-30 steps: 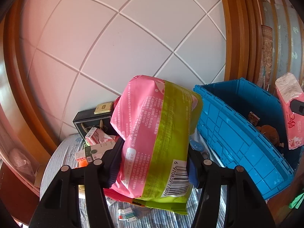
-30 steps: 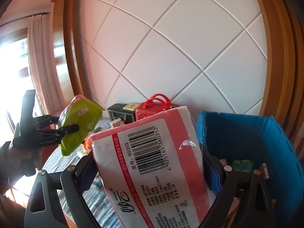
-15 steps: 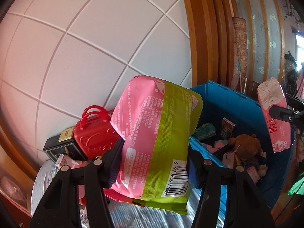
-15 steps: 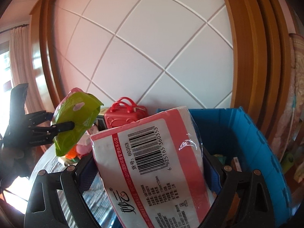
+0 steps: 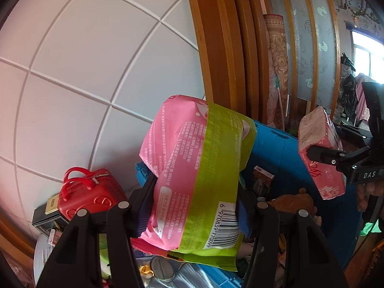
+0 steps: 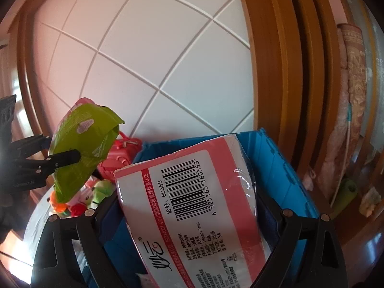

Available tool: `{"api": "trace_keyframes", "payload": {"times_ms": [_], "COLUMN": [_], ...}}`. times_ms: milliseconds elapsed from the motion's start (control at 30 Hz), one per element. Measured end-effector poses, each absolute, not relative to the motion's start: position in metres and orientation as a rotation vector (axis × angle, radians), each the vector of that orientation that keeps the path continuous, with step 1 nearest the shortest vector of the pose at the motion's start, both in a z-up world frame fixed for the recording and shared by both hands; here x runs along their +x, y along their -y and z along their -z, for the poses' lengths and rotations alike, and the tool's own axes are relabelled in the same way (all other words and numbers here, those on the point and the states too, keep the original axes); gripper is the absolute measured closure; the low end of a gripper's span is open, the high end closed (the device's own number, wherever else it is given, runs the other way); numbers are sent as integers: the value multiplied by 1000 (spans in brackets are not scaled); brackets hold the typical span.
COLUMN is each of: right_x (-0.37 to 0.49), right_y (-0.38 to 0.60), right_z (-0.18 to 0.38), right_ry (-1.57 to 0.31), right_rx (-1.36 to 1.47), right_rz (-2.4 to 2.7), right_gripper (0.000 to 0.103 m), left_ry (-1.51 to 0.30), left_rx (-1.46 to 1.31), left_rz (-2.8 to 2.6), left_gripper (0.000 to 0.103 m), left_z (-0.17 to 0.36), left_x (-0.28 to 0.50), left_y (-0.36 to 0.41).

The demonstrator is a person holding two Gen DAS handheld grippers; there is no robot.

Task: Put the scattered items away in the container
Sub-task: 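Open the left tool over the crate while the right tool releases its pack inside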

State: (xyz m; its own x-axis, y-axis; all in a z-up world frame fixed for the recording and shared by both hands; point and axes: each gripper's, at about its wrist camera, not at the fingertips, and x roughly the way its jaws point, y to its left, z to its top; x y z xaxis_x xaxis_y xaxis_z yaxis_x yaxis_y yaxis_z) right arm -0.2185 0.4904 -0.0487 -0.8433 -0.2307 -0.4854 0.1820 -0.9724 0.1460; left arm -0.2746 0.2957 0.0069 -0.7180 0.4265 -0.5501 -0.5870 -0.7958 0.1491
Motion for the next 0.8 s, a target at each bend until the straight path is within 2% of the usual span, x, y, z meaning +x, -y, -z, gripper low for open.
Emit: {"api": "trace_keyframes", "payload": {"times_ms": [200,467,500,567,633,800], "right_x": [-243,-277,-282,-290,-292,-295], "right_y": [-517,-527,-526,-524,-523,-528], "right_z": [57,67,69,71,70,67], "right_ry": [163,148,138,119,117,148], "right_rx": [791,831,836,848,827,792], "right_rz": [2860,2847,2843,2836,2857,2873], "right_gripper": [10,9,5,0,0,0], "left_ry": [-437,-408,-392,-352,-277,-295], "left_rx": [-708,-728,-742,-766,-748,-738], "left_rz": [-2403,-2404,-2420,-2449,-2474,-2495], "left_gripper": [46,45,42,13,4,4], "left_z": [4,6,6,3,-4,-5], "left_x": [-301,-329,-334,-344,-348,-349], "left_y": [-342,-367,-369,-369,-363,-351]}}
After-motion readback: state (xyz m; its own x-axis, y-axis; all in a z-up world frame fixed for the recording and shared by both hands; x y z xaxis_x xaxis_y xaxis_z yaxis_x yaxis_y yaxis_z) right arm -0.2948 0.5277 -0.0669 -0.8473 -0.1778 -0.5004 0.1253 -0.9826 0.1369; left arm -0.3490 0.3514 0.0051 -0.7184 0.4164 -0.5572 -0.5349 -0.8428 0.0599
